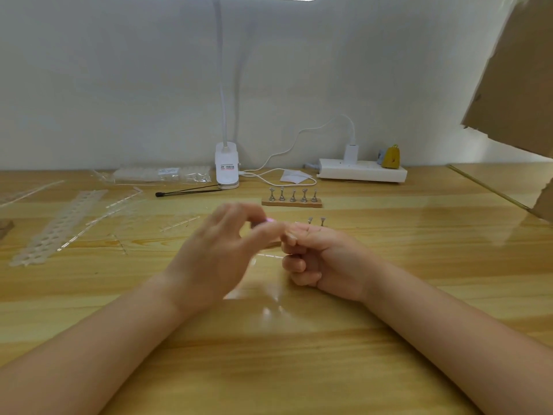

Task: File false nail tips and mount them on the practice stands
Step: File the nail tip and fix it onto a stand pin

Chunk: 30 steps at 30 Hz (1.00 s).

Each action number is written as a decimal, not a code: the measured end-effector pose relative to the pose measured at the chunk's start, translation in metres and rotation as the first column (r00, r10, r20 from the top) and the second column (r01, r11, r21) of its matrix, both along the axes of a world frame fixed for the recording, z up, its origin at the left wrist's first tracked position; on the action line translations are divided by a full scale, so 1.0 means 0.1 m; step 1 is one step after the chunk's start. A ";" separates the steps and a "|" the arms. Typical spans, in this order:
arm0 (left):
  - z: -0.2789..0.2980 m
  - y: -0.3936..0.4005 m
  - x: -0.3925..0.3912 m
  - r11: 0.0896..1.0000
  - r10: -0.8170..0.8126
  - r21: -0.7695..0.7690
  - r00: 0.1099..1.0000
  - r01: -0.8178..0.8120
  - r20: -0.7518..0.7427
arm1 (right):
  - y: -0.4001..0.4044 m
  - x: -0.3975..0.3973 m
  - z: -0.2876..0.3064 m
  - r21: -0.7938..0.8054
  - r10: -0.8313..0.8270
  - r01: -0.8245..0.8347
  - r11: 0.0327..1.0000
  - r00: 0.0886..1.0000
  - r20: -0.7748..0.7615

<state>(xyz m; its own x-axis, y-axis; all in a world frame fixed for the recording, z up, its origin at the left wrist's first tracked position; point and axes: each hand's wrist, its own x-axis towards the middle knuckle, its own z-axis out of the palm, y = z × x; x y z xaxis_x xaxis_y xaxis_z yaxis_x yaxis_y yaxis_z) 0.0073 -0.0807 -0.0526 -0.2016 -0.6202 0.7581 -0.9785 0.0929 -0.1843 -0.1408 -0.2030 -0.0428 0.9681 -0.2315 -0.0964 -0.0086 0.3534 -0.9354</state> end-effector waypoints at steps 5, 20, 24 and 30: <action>0.03 0.00 -0.08 0.989 -0.121 -0.087 0.992 0.123 0.025 | 0.01 0.00 0.00 -0.026 0.000 0.000 1.000 1.000 -0.006; 0.02 0.02 -0.05 1.000 0.008 0.016 1.000 -0.008 0.020 | 0.03 0.00 0.01 -0.072 -0.007 0.005 0.997 0.999 -0.034; 0.01 0.00 0.14 0.889 0.444 0.223 0.871 -0.399 -0.210 | 0.03 0.01 0.00 0.000 -0.065 0.065 0.998 0.998 -0.021; -0.07 -0.04 0.14 0.825 0.542 0.319 0.813 -0.466 -0.212 | 0.03 0.04 -0.01 -0.005 -0.124 0.124 0.992 0.992 -0.021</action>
